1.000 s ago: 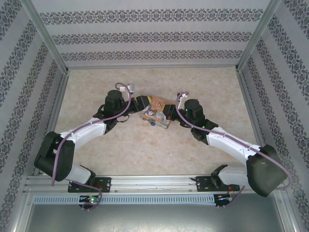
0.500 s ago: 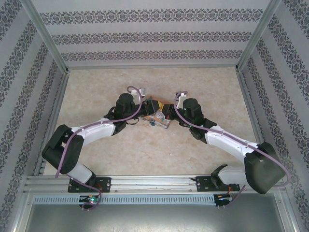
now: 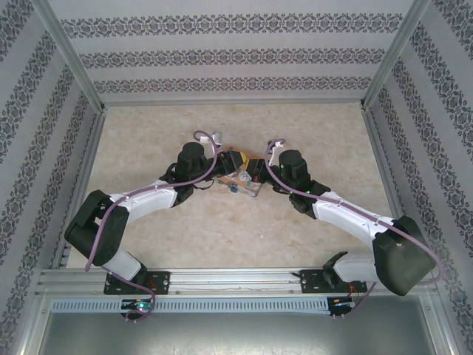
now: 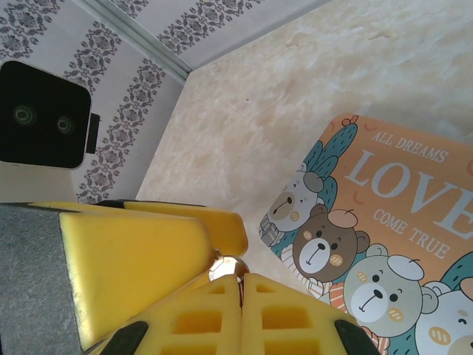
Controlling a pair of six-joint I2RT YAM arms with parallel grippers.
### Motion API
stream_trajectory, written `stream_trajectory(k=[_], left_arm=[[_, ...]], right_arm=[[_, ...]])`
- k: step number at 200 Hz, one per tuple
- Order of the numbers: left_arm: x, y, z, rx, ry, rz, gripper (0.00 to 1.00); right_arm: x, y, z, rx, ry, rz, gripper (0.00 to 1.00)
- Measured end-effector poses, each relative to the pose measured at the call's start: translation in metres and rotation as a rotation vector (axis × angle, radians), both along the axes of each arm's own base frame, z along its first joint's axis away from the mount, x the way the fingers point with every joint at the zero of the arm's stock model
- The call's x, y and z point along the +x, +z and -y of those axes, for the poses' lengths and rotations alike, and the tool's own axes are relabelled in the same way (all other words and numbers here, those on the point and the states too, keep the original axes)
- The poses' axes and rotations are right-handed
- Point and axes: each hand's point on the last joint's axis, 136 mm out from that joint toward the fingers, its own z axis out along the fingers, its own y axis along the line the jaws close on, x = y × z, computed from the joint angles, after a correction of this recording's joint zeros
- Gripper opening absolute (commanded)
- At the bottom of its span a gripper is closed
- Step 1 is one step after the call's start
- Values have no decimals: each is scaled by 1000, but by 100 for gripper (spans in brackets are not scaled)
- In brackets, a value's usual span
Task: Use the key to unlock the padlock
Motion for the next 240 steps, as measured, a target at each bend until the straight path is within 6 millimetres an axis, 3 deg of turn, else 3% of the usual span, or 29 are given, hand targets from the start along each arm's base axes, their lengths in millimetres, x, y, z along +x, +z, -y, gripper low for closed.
stream_trajectory(k=[35,88,129,192,219,240], left_arm=[[2,5,1,-4,4,11,24],[5,6,-1,4,19,20,2],[1,13,-3,34,7,51,0],[-12,67,-3,137,-132,218,0],[-24,88,-2,170,-204,295,0],[-30,88,-2,184,-240,313,0]], right_arm=[[0,0,0,0,1,0,0],[0,0,0,2,3,0,0],[-2,8,4,22,25,8,20],[0,47,37,168,85,79,47],[-11,58,29,223,179,99,51],[-17,69,20,275,248,125,51]])
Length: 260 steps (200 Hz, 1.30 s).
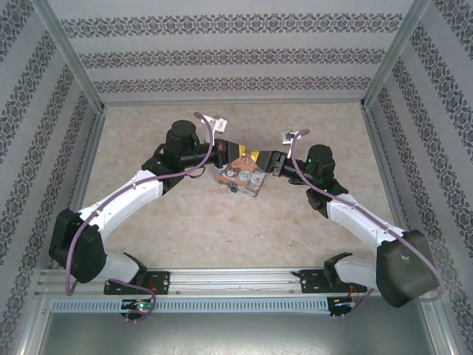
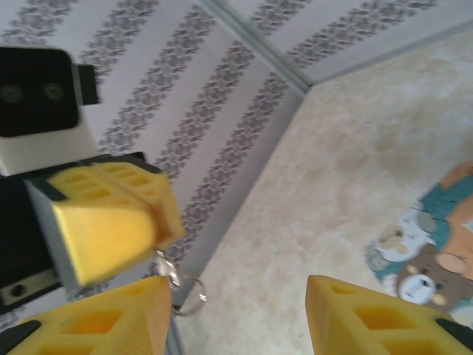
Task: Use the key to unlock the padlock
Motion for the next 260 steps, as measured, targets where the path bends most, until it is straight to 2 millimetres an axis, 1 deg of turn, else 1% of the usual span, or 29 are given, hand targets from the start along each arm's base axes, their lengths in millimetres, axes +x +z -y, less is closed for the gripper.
stream_trajectory(k=[19,57,81,136,167,183,205,238,260], left_arm=[[-3,-4,0,11,-17,-5,0],[-4,-3,0,9,-30,-2,0],[-4,-3,0,9,-28,-2,0],[-3,-3,-1,9,-24,-2,0],[1,-3,-5,9,-10,-3,0],[1,-3,-5,8,-10,-4,0],[1,-3,-5,8,-10,-4,0],[1,-3,-5,8,-12,-4,0],[0,-3,-4,7,-15,-4,0]], right_arm=[[-4,4,-9,29,48,15,51],[-9,0,-23,49,112,3,47],[-10,1,-24,57,121,9,46],[-13,1,-26,60,132,18,39],[-19,2,-32,62,157,22,32],[-18,-1,-33,59,161,17,27],[-17,-4,-33,56,162,6,23],[-17,-4,-33,56,161,7,23],[-17,-4,-33,56,160,8,26]])
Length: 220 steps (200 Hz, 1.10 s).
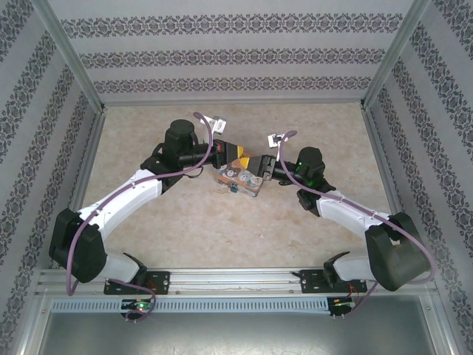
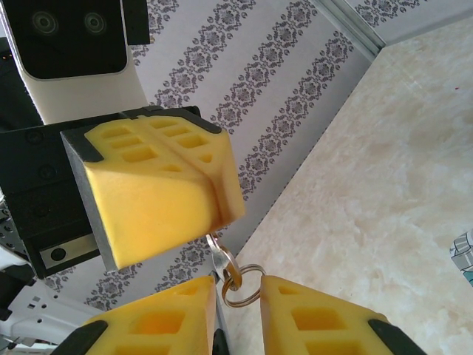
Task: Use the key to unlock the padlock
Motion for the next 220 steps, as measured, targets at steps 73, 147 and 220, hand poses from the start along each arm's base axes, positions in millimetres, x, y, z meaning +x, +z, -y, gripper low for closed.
stream_trajectory(k=[73,147,220], left_arm=[[-1,1,-1,-6,-12,-1,0],[-2,0,0,-7,-18,-3,0],[1,-1,-3,-11,-8,-7,29]], right_arm=[[2,8,0,10,-2,21,29],[3,6,-1,7,0,15,17],[3,7,-1,9,-1,23,0]])
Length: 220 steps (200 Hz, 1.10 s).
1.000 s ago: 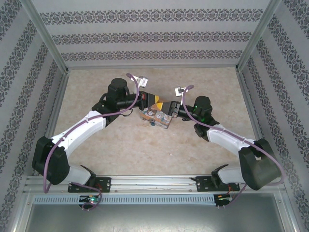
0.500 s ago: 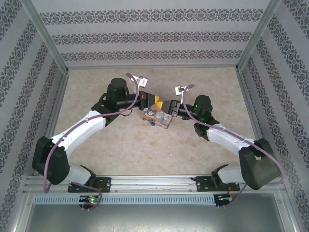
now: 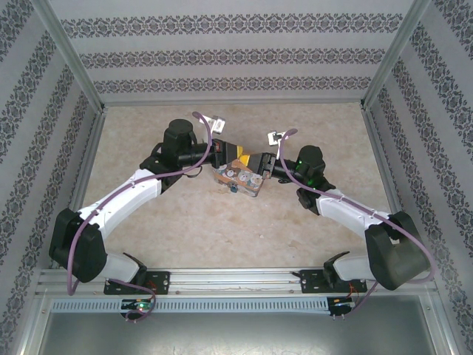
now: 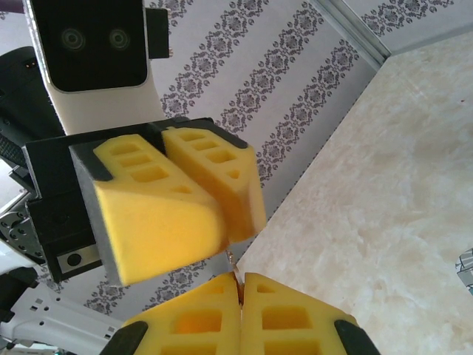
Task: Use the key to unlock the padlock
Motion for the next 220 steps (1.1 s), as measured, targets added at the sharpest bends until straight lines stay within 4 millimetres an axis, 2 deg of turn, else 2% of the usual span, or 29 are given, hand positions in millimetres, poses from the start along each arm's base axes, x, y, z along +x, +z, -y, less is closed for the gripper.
stream_trajectory(k=[33,55,84,111,144,178,220], left_arm=[[8,-11,-11,14,54,-9,59],[10,-19,-26,33,120,-13,71],[9,-30,-48,69,216,1,80],[6,-53,-67,122,301,-13,84],[1,-95,-81,194,349,-73,84],[-2,-132,-82,224,345,-145,84],[-1,-172,-72,221,309,-234,80]], right_arm=[[3,-7,4,-10,-18,-20,0],[7,-20,11,-31,-46,-50,0],[14,-35,19,-66,-89,-84,0],[22,-51,21,-94,-113,-112,0],[31,-83,25,-137,-140,-184,0],[41,-113,31,-172,-170,-258,0],[48,-141,36,-202,-193,-321,0]])
